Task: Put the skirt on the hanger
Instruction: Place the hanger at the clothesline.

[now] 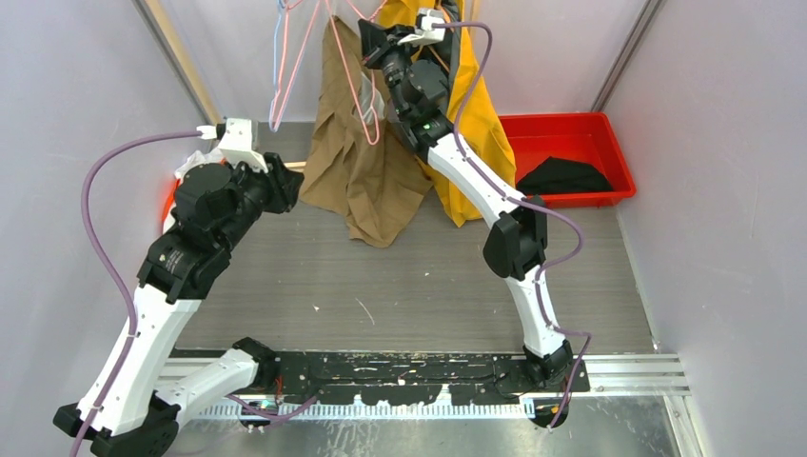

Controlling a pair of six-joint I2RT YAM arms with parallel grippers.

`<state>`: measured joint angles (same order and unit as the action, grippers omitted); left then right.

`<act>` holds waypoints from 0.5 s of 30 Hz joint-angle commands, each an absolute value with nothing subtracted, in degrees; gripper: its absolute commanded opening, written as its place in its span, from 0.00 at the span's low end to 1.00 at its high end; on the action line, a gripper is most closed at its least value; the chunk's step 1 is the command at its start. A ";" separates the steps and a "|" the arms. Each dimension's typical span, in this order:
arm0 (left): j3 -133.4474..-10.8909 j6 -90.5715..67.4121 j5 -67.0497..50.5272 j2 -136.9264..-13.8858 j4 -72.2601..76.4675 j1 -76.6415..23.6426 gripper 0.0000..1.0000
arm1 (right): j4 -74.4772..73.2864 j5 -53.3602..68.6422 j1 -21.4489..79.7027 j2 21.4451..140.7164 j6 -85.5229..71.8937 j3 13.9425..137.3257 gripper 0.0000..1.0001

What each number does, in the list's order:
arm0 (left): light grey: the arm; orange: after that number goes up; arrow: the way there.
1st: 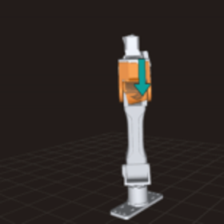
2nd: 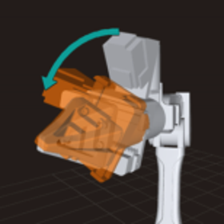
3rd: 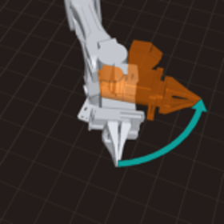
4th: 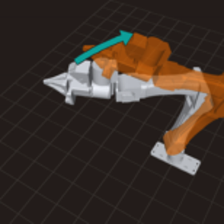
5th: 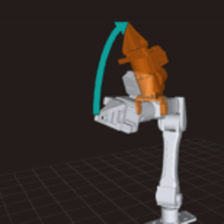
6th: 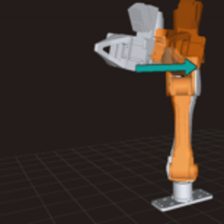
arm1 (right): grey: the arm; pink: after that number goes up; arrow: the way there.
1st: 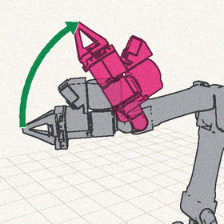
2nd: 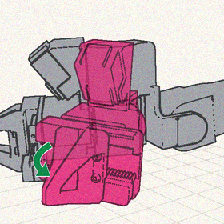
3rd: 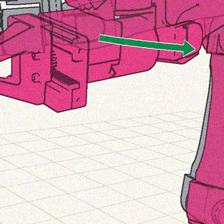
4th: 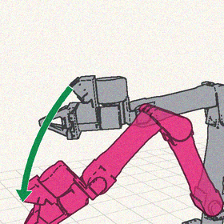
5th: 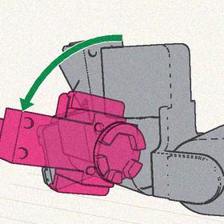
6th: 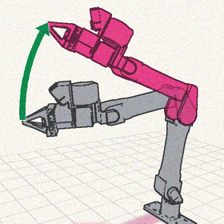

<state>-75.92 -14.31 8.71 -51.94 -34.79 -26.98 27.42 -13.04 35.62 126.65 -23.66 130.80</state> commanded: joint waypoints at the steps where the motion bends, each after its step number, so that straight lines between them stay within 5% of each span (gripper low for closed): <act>1: -77.56 -13.32 7.20 -51.52 -34.58 -26.63 0.35 | 39.84 -14.36 35.31 126.65 -27.67 136.34 0.01; 15: -78.70 -12.59 7.03 -51.72 -36.17 -26.55 0.33 | 48.27 -11.53 35.31 125.60 -31.73 133.48 0.01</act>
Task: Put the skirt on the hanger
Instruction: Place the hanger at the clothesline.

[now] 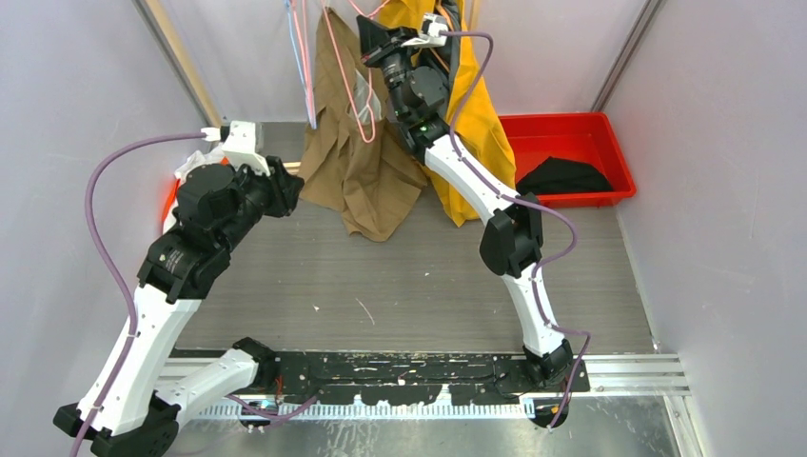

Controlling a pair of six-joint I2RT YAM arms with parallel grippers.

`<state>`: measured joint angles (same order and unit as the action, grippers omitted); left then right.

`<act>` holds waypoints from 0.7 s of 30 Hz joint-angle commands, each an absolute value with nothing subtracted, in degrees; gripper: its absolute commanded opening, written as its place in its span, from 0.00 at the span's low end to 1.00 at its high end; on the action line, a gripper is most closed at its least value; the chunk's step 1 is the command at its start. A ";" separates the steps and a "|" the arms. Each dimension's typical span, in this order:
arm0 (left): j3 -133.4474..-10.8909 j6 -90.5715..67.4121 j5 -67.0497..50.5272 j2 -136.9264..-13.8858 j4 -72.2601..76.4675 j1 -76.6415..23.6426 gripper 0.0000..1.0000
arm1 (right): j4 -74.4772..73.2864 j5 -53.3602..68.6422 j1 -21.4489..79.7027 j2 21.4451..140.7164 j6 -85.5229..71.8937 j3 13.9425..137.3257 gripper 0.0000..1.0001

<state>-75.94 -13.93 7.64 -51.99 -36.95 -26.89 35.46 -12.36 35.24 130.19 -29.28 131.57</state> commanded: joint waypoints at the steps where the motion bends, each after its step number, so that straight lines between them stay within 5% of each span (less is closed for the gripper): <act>1: -78.74 -12.65 7.04 -51.74 -36.21 -26.54 0.33 | 48.05 -11.70 35.40 125.79 -31.65 134.15 0.01; 21: -82.69 -11.15 6.23 -51.83 -39.99 -26.59 0.31 | 42.11 -21.37 38.68 133.46 -29.27 148.50 0.01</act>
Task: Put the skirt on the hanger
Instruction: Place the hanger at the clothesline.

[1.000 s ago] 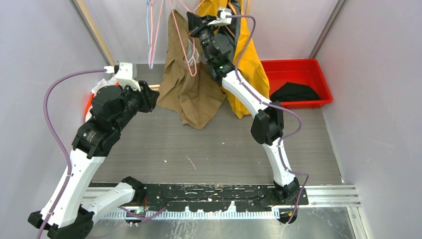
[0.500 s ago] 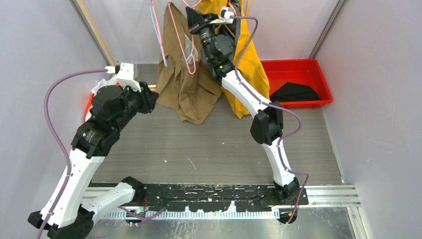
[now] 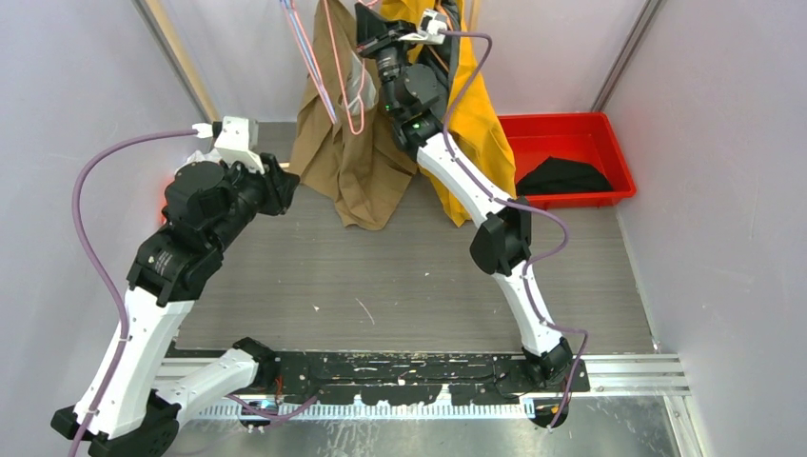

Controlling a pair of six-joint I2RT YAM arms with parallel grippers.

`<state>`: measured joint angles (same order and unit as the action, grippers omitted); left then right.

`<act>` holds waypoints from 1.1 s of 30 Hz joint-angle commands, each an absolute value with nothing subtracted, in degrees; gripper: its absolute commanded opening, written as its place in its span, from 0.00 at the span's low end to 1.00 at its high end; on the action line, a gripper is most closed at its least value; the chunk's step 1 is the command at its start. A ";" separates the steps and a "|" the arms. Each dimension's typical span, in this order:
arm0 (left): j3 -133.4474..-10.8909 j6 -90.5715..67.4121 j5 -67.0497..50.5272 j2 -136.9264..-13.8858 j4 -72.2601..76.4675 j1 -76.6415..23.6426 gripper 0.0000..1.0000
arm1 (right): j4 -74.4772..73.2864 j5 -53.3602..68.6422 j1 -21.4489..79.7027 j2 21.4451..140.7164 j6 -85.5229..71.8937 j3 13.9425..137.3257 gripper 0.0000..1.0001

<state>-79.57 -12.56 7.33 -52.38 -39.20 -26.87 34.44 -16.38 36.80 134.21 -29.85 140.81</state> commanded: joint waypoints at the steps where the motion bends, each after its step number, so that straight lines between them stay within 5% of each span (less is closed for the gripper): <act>1: -82.94 -10.96 6.11 -51.75 -40.25 -26.55 0.31 | 42.28 -22.75 39.16 133.87 -28.78 149.16 0.01; 13: -86.91 -10.05 4.47 -51.21 -44.51 -26.57 0.30 | 38.75 -33.38 41.29 137.91 -27.06 156.19 0.01; 33: -90.45 -9.46 2.79 -53.90 -46.39 -26.54 0.29 | 38.95 -31.74 38.31 139.67 -30.67 160.13 0.01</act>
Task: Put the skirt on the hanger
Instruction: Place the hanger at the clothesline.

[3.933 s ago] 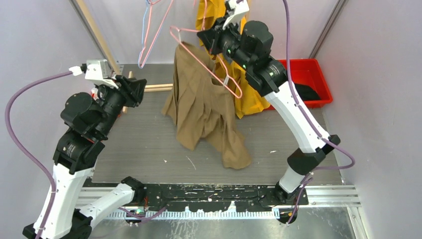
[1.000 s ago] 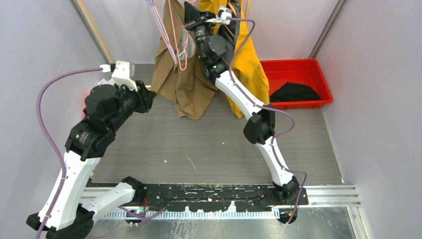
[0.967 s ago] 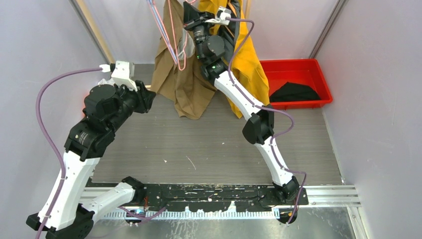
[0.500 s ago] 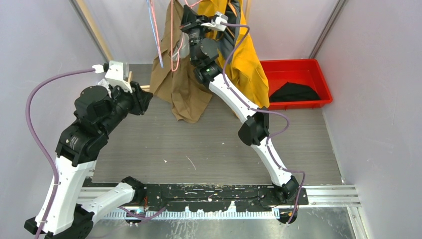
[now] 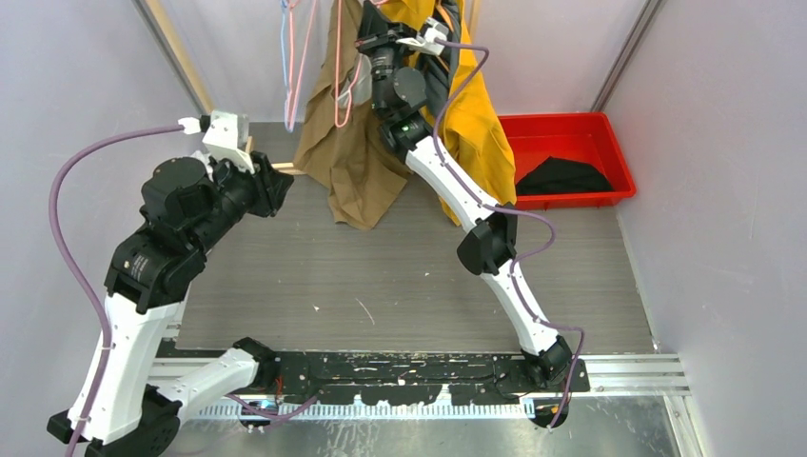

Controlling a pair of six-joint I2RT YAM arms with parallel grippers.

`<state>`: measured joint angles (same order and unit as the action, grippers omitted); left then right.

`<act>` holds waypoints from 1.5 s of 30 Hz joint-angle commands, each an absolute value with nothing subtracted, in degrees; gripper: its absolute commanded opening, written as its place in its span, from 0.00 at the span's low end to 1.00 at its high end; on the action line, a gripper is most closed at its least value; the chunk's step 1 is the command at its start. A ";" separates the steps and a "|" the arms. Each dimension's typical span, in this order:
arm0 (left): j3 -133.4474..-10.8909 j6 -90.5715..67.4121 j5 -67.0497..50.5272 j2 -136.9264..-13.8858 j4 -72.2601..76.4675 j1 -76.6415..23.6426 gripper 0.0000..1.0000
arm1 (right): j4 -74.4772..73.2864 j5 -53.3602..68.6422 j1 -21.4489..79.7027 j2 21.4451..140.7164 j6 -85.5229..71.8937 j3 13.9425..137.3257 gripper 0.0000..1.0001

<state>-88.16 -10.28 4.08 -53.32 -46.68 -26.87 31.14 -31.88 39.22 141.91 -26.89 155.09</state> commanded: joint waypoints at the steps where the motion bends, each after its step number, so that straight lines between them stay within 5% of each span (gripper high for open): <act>1: -90.64 -9.44 2.51 -54.14 -46.53 -26.54 0.29 | 38.49 -32.01 37.96 139.58 -31.31 160.17 0.01; 39: -87.54 -11.26 0.34 -55.06 -44.32 -26.54 0.28 | 25.79 -25.82 38.50 142.05 -35.25 158.96 0.02; 41: -87.06 -11.49 0.41 -54.87 -44.07 -26.59 0.28 | 25.58 -25.09 38.34 141.60 -34.97 158.09 0.04; 45: -87.01 -11.35 1.92 -55.05 -44.38 -26.54 0.28 | 24.69 -23.13 38.08 140.54 -34.82 155.40 0.32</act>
